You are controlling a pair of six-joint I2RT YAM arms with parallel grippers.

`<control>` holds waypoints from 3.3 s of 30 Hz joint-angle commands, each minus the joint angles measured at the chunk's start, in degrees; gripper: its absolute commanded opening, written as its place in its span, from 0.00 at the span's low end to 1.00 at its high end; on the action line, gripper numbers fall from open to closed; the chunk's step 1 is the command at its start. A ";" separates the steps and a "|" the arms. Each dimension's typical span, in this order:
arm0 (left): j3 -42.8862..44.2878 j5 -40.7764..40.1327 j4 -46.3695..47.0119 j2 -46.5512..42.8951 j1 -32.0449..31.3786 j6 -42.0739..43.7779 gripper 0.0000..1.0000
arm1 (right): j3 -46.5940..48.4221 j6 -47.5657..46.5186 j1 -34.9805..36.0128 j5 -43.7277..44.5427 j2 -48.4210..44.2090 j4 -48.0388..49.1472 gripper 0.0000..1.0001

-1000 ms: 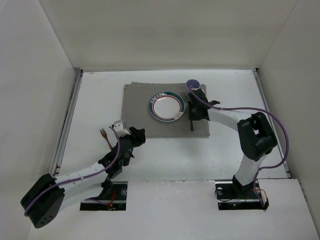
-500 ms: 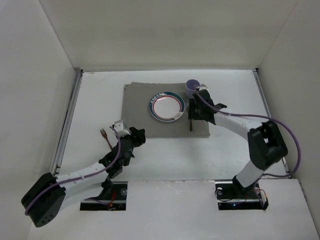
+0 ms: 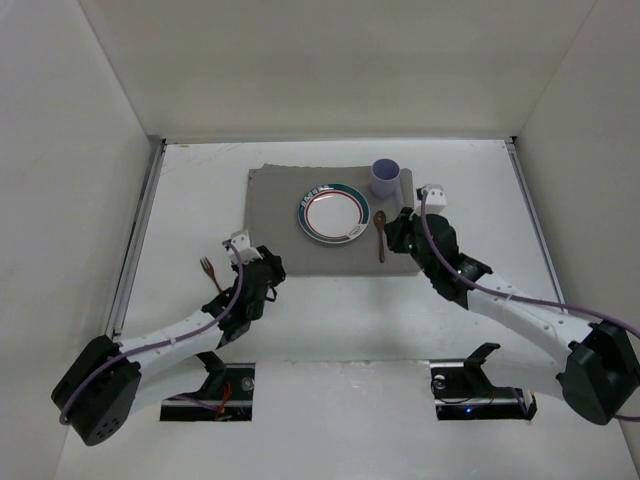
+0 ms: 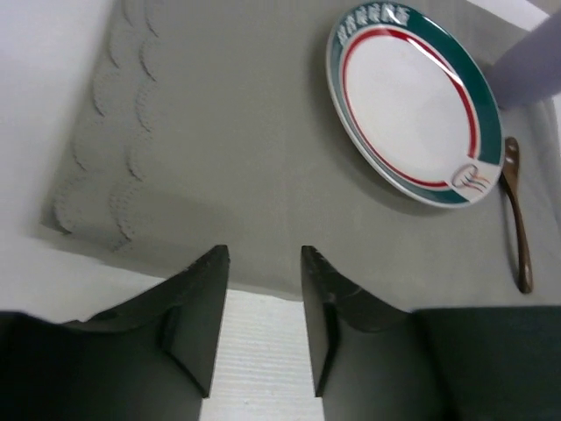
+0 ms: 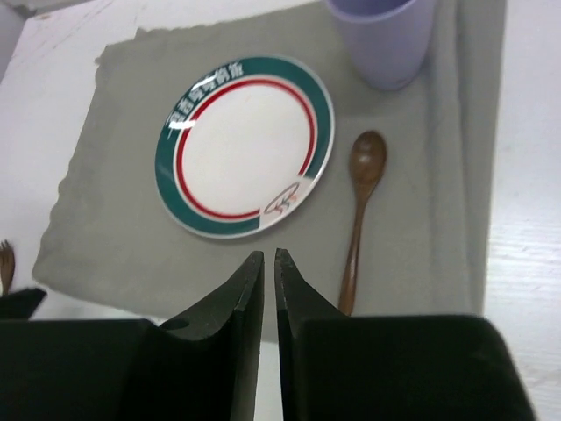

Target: Set the dinner table for one person

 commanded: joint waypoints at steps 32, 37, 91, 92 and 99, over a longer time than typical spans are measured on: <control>11.58 8.79 -41.94 6.20 29.49 -5.57 0.29 | -7.00 1.93 6.42 8.37 3.82 17.55 0.24; 11.23 9.06 -41.32 6.47 30.63 -5.83 0.26 | -7.09 1.76 6.42 8.37 3.56 17.55 0.24; 43.12 9.32 -28.75 35.62 9.80 19.29 0.06 | -8.85 1.50 5.36 9.69 0.84 17.99 0.25; 43.66 9.58 -28.49 36.86 10.07 20.26 0.06 | -8.85 1.23 5.45 10.56 0.84 17.99 0.25; 40.86 8.45 -26.64 39.95 11.47 22.29 0.06 | -9.03 -1.58 6.07 17.25 1.01 18.78 0.25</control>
